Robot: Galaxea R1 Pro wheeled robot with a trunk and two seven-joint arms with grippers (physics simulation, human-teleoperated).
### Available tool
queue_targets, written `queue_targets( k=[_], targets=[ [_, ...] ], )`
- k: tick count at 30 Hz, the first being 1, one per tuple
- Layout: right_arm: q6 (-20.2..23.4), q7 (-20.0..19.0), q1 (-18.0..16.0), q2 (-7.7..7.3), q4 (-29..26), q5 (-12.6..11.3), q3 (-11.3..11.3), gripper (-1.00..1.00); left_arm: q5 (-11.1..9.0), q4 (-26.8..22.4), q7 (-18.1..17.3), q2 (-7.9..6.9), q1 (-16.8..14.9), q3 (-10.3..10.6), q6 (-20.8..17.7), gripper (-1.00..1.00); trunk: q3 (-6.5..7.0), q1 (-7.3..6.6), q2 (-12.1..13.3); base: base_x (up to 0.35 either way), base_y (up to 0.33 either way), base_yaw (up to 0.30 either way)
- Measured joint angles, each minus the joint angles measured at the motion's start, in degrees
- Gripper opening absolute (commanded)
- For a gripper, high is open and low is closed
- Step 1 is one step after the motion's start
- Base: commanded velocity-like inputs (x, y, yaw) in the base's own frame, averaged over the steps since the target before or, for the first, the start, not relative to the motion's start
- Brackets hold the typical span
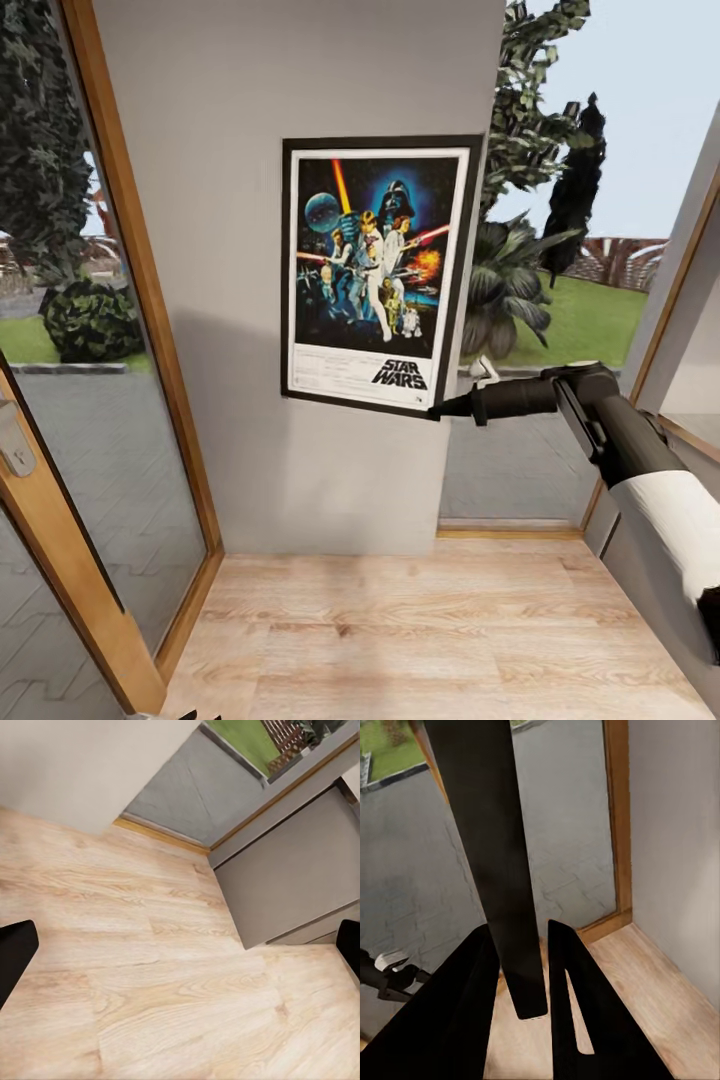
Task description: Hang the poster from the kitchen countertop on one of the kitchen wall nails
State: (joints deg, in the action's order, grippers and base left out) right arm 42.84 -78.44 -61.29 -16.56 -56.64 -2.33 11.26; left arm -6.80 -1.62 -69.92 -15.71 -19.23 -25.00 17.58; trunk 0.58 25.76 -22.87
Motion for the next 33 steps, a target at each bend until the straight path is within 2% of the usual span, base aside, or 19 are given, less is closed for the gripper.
queue_targets(
  k=[17,24,33],
  targets=[
    [0.27,-0.01,-1.10,0.91,1.58,-0.02,0.02,-1.00,0.00,0.06,0.00,0.00,0.00,0.00,0.00,1.00,0.00,0.00,-0.01,0.000,0.000,0.000],
    [4.94,0.05,-1.93,2.08,2.06,0.00,0.03,-1.00,0.00,0.06,0.00,0.00,0.00,0.00,0.00,1.00,0.00,0.00,0.00,0.000,0.000,0.000],
    [5.94,-0.10,-2.14,2.82,1.93,-0.08,0.05,-1.00,0.00,0.06,0.00,0.00,0.00,0.00,0.00,1.00,0.00,0.00,-0.01,0.000,0.000,0.000]
  ],
)
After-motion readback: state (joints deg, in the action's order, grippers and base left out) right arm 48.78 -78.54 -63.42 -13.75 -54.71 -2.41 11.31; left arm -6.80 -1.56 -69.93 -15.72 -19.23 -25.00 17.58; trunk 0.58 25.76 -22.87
